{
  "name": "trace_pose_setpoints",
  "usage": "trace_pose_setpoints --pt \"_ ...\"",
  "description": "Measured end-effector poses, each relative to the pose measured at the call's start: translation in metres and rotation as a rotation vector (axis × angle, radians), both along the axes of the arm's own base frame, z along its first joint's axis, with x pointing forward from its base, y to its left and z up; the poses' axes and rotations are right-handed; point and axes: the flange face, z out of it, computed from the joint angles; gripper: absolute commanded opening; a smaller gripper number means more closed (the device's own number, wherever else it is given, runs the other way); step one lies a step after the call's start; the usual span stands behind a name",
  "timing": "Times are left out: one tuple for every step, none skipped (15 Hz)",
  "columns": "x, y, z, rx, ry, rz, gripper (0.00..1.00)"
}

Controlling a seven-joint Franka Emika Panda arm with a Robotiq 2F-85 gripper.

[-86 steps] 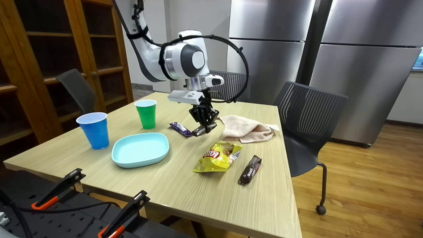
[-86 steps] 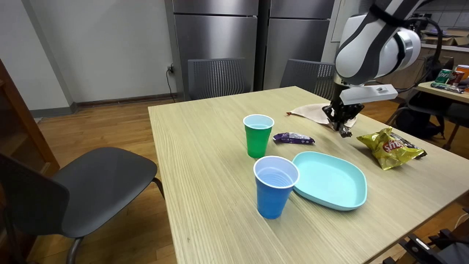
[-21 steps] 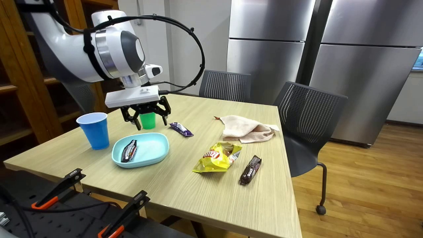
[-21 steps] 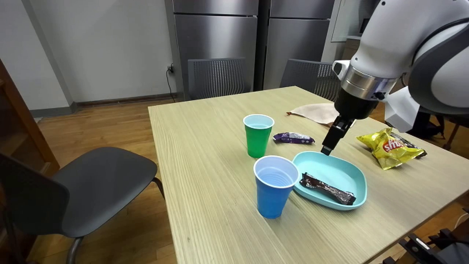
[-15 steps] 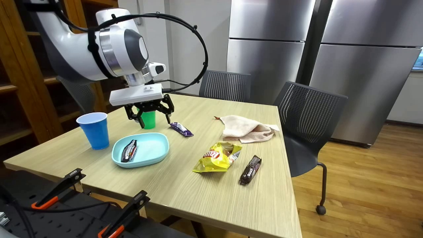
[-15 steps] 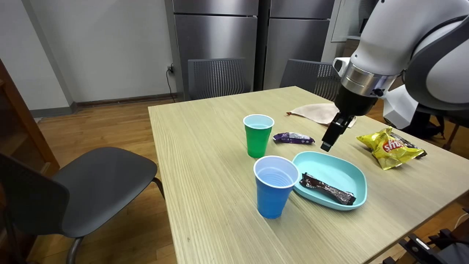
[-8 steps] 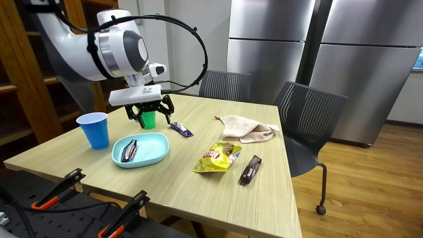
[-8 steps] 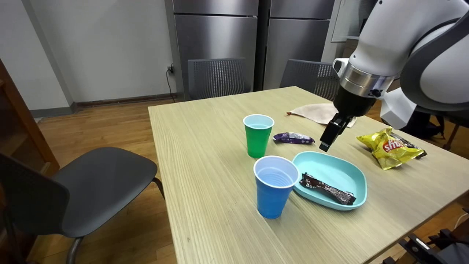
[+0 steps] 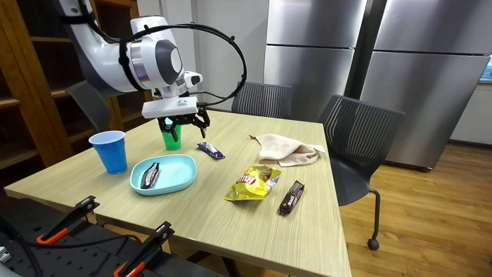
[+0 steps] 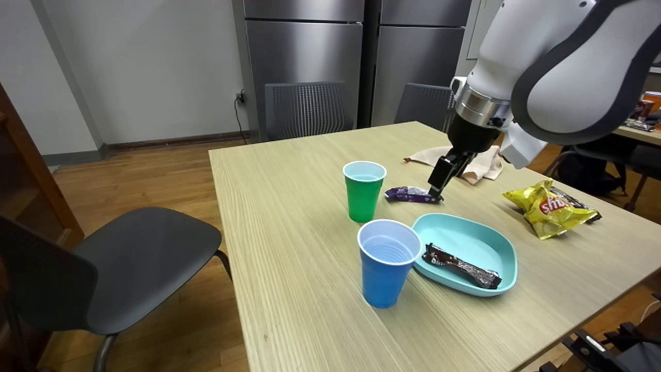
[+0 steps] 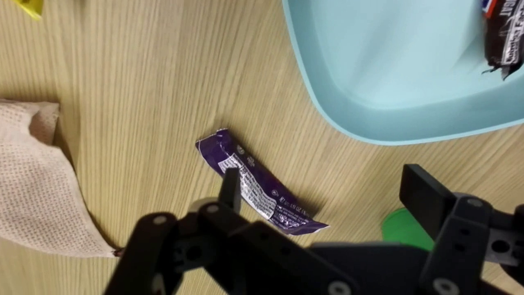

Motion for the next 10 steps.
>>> trace_pose_setpoints --pt "0.009 -0.002 -0.002 -0.003 0.004 0.006 1.00" --pt "0.017 -0.006 -0.003 -0.008 0.008 0.016 1.00" --pt "0.027 -0.010 -0.004 -0.014 0.012 0.027 1.00" --pt "0.036 -0.014 -0.004 -0.021 0.015 0.040 1.00" --pt "0.045 -0.018 -0.004 -0.030 0.017 0.058 1.00" --pt "0.053 -0.022 -0.004 -0.038 0.020 0.079 1.00" --pt "0.061 -0.025 -0.005 -0.043 0.024 0.104 1.00" --pt "0.067 -0.026 -0.006 -0.046 0.029 0.135 1.00" --pt "0.072 -0.026 -0.009 -0.046 0.035 0.169 1.00" --pt "0.077 -0.026 -0.011 -0.044 0.041 0.203 1.00"
